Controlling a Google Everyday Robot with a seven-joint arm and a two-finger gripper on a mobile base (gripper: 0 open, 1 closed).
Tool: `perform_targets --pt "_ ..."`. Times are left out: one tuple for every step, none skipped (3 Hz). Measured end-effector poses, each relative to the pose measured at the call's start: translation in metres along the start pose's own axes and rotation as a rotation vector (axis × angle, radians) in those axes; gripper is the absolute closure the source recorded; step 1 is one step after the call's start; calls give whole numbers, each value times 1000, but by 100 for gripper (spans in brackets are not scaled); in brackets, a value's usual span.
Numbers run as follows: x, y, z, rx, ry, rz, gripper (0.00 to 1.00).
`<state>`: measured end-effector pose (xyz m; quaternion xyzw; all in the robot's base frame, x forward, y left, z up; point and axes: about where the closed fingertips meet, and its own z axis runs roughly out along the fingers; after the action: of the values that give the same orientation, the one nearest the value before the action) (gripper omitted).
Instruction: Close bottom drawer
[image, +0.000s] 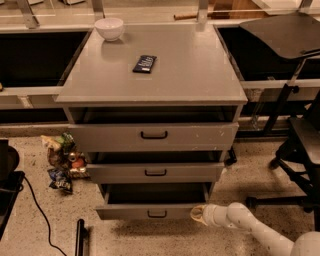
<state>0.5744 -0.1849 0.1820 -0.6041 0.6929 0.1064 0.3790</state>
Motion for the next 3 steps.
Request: perform_targets --pt "-2 -5 0 25 0 -7 81" --pt "-4 -12 -1 43 -24 -12 57" --pt "-3 -19 -2 50 -69 -5 34"
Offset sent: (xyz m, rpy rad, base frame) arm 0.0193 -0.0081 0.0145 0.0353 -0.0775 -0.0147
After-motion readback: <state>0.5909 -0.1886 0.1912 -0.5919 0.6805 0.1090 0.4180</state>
